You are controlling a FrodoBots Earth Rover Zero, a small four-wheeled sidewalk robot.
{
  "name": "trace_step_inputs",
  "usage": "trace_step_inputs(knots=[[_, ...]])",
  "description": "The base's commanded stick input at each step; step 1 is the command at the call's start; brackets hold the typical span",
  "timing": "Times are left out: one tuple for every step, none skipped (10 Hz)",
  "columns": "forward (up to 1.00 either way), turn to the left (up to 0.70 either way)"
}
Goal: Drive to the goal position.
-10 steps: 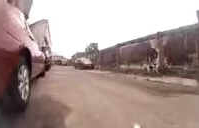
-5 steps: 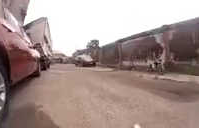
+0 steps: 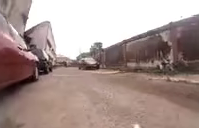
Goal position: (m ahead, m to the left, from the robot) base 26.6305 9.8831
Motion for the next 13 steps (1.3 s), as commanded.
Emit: trace_step_inputs(knots=[[1.00,0.27],[1.00,0.27],[1.00,0.27],[1.00,0.27],[1.00,0.27],[1.00,0.27],[1.00,0.27],[1.00,0.27],[1.00,0.27],[1.00,0.27],[1.00,0.27],[1.00,0.27],[1.00,0.13]])
